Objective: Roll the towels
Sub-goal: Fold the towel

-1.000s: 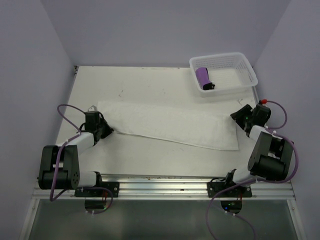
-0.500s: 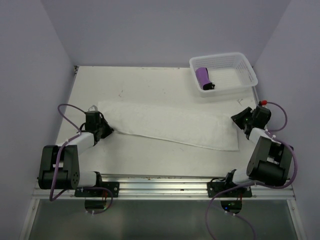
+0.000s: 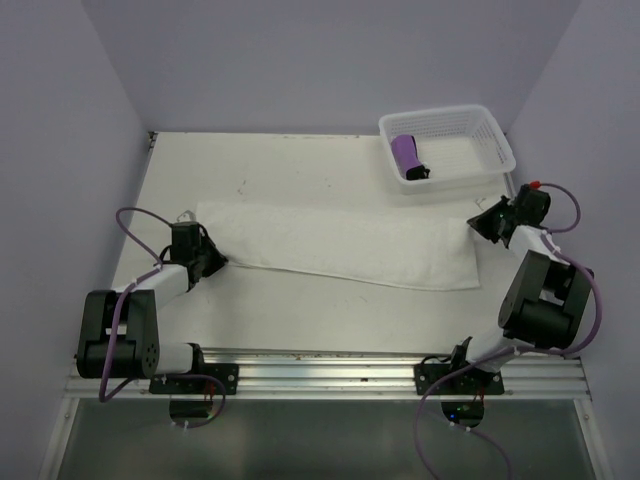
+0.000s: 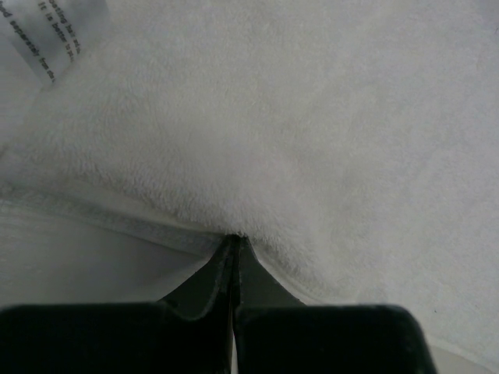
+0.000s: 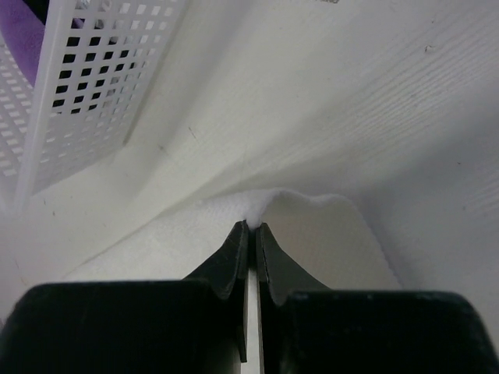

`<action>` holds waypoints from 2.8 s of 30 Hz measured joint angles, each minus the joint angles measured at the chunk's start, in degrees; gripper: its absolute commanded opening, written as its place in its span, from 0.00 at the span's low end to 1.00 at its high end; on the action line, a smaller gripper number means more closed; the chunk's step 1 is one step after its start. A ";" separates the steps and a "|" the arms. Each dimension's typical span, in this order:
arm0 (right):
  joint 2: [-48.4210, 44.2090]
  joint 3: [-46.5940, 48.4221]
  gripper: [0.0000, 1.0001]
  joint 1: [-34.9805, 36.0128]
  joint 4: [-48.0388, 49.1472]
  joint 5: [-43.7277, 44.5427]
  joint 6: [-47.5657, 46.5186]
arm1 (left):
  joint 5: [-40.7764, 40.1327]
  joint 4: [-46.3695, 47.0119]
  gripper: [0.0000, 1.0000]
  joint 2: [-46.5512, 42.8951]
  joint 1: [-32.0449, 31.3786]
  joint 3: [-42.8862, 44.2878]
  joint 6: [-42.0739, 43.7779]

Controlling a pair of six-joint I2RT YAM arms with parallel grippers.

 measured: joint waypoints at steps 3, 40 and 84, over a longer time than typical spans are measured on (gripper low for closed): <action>3.65 3.69 0.00 0.00 -3.45 -0.09 0.63 | 0.00 -0.07 0.00 0.07 0.00 0.11 0.02; -4.57 11.28 0.43 -1.27 -19.52 1.11 -5.49 | 1.03 -3.93 0.00 -0.59 -0.11 1.31 0.02; 4.31 -1.46 0.42 0.24 -12.79 8.59 -3.98 | 1.01 -10.38 0.00 -9.86 -0.11 8.61 1.14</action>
